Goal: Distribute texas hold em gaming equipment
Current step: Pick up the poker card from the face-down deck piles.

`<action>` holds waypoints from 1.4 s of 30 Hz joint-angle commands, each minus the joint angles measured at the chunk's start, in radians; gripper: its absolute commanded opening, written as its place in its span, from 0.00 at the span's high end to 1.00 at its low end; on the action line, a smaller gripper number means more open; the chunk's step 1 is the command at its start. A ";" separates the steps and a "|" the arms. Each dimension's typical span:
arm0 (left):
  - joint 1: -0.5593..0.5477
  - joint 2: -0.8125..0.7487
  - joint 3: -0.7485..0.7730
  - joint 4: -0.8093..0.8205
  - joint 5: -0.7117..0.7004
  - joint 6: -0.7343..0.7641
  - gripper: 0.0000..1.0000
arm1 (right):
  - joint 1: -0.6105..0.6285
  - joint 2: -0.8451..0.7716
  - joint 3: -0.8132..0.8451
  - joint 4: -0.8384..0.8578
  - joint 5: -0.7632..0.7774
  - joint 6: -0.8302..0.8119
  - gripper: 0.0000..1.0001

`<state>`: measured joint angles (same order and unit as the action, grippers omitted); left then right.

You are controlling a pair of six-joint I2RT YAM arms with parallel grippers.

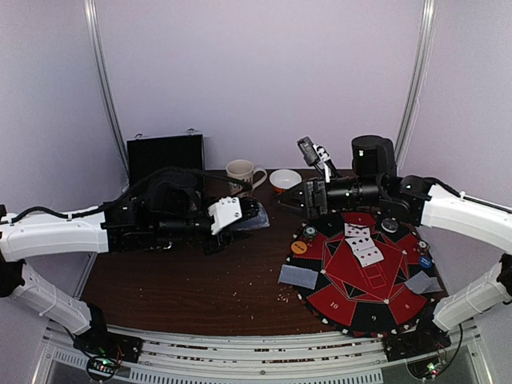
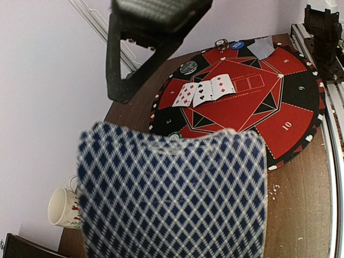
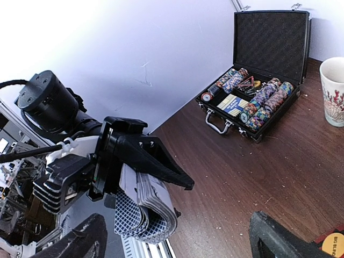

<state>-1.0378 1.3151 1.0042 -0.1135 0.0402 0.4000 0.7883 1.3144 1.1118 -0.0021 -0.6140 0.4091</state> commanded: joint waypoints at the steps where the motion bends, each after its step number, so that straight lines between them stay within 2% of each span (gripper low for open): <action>1: -0.007 -0.012 0.008 0.044 0.008 0.009 0.63 | 0.026 0.045 0.019 0.088 -0.036 0.011 0.07; 12: -0.009 -0.014 0.014 0.037 0.015 0.006 0.65 | 0.075 0.170 0.119 0.021 0.032 -0.043 0.09; 16: -0.009 -0.013 0.010 0.043 0.013 0.007 0.67 | 0.077 0.197 0.160 -0.062 0.113 -0.069 0.13; 21: -0.008 -0.014 0.006 0.050 -0.002 0.007 0.68 | 0.075 0.152 0.156 -0.148 0.187 -0.105 0.21; 27: -0.008 -0.012 0.004 0.053 -0.015 0.006 0.68 | 0.074 0.128 0.171 -0.216 0.226 -0.124 0.44; 32: -0.008 -0.005 0.007 0.049 -0.026 0.006 0.68 | 0.073 0.143 0.211 -0.261 0.189 -0.134 0.63; 39: -0.008 -0.001 0.007 0.049 -0.031 0.008 0.68 | 0.074 0.136 0.237 -0.287 0.154 -0.141 0.94; 42: -0.008 0.004 0.008 0.048 -0.035 0.008 0.68 | 0.073 0.129 0.254 -0.320 0.165 -0.154 0.99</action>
<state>-1.0393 1.3174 1.0042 -0.1158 -0.0261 0.3988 0.8730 1.4593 1.3247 -0.2726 -0.4889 0.2703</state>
